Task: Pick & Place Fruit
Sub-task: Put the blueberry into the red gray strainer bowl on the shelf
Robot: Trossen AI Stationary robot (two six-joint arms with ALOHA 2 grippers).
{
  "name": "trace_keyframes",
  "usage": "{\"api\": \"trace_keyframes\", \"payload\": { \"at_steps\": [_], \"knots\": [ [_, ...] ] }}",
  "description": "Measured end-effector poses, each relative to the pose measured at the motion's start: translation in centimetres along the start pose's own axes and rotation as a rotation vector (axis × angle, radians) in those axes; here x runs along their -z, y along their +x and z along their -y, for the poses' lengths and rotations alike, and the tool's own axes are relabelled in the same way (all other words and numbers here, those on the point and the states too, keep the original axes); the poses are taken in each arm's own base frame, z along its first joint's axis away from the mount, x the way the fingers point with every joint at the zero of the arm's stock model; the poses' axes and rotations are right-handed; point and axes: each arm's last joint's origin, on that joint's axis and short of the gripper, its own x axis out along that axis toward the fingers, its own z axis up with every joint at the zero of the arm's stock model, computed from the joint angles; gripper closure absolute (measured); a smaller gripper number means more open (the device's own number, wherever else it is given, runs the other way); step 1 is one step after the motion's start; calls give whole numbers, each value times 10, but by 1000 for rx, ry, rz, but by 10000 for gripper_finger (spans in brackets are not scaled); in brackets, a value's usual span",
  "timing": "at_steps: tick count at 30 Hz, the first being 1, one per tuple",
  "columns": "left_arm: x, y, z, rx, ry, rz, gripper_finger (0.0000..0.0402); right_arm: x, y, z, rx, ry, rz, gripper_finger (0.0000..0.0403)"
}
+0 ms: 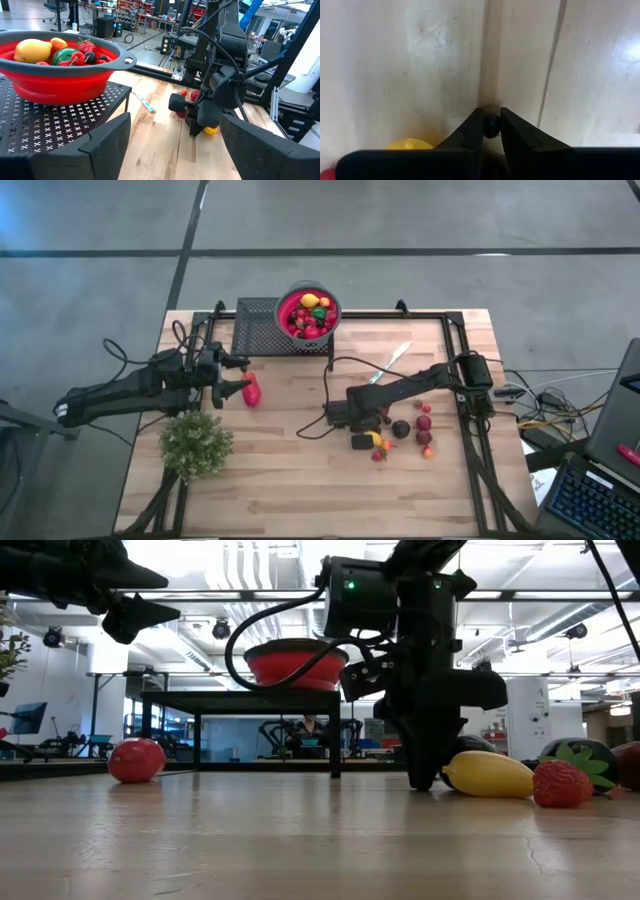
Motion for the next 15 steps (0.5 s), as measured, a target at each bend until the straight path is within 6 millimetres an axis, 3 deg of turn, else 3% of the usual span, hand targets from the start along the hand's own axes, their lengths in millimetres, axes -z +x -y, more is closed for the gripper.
{"api": "trace_keyframes", "payload": {
  "at_steps": [7,15],
  "knots": [
    [0,0,0,0,0,0,90,-1,-27,1,-66,-48,47,360],
    [0,0,0,0,0,0,90,1,-86,9,-110,-71,233,363]
  ]
}}
